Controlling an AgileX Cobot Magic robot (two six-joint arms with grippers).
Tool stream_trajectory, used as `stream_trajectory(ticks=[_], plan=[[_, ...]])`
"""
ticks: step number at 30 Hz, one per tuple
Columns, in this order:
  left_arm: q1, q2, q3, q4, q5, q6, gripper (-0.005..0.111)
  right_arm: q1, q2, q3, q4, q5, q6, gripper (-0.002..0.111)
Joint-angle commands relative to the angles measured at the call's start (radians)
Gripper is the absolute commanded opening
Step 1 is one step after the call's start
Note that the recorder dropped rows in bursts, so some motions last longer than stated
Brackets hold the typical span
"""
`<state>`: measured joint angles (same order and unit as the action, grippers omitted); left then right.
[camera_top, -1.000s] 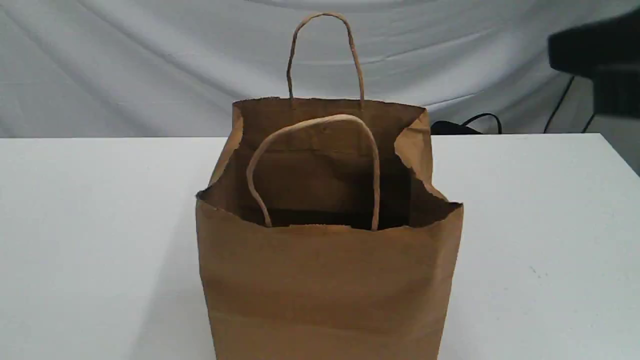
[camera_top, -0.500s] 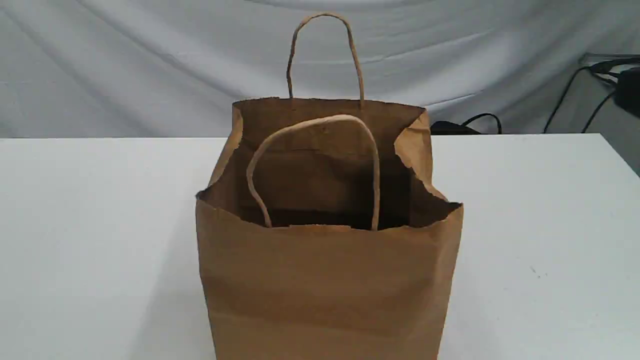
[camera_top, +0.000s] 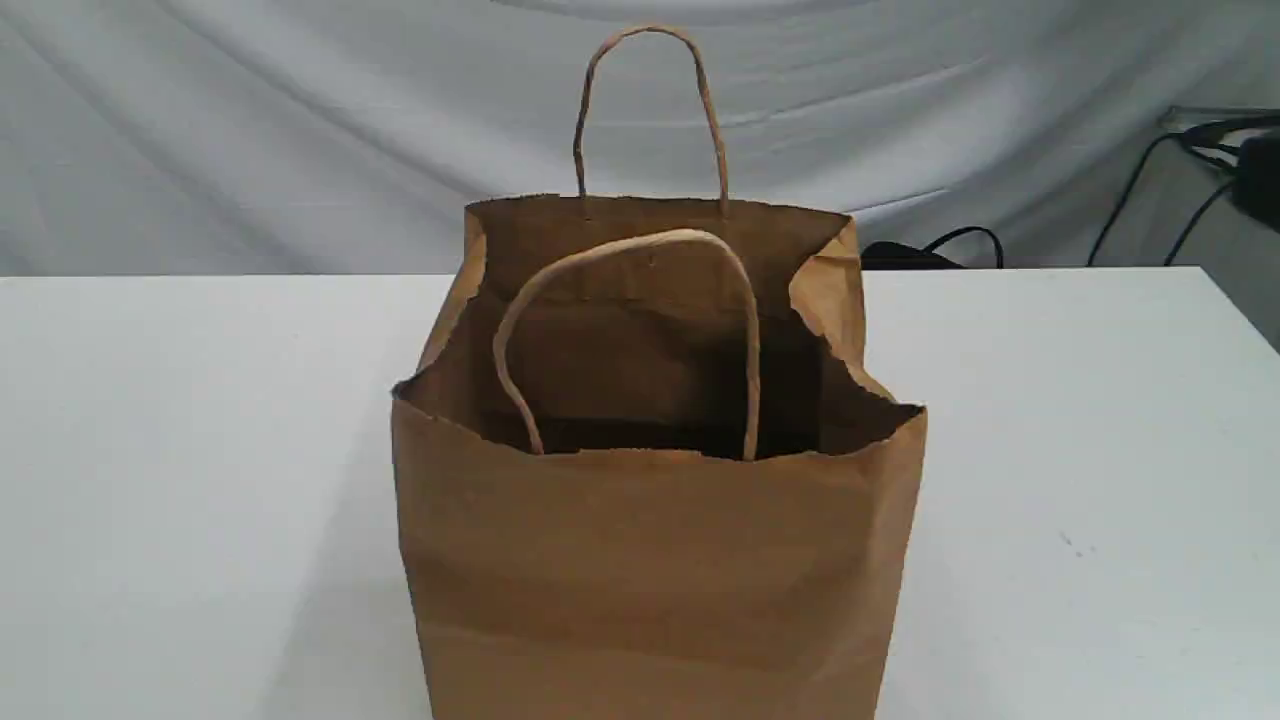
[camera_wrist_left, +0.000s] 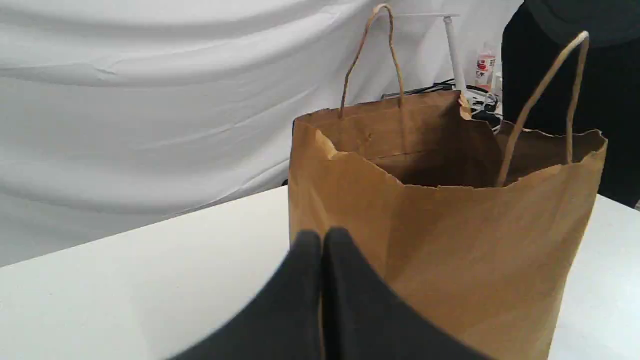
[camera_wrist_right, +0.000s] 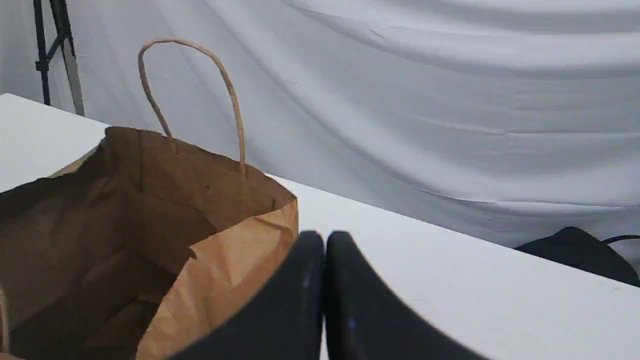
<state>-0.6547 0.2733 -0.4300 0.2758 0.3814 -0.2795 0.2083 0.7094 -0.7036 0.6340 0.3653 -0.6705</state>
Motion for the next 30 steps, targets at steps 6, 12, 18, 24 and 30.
stream_trajectory(ticks=[6, 12, 18, 24, 30], plan=[[-0.007, -0.005, 0.007, -0.004, -0.012, -0.007, 0.0, -0.044, -0.092, 0.029, 0.047, -0.033, 0.005, 0.0], [-0.007, -0.005, 0.007, -0.004, -0.012, -0.007, 0.0, -0.128, -0.291, 0.213, 0.132, -0.129, -0.07, 0.0], [-0.007, -0.005, 0.007, -0.004, -0.012, -0.004, 0.0, -0.225, -0.491, 0.396, 0.199, -0.189, -0.115, 0.0], [-0.007, -0.005, 0.007, -0.004, -0.012, -0.004, 0.0, -0.28, -0.644, 0.502, 0.202, -0.189, -0.117, 0.0], [-0.007, -0.005, 0.007, -0.004, -0.012, -0.004, 0.0, -0.281, -0.709, 0.589, 0.212, -0.194, -0.142, 0.0]])
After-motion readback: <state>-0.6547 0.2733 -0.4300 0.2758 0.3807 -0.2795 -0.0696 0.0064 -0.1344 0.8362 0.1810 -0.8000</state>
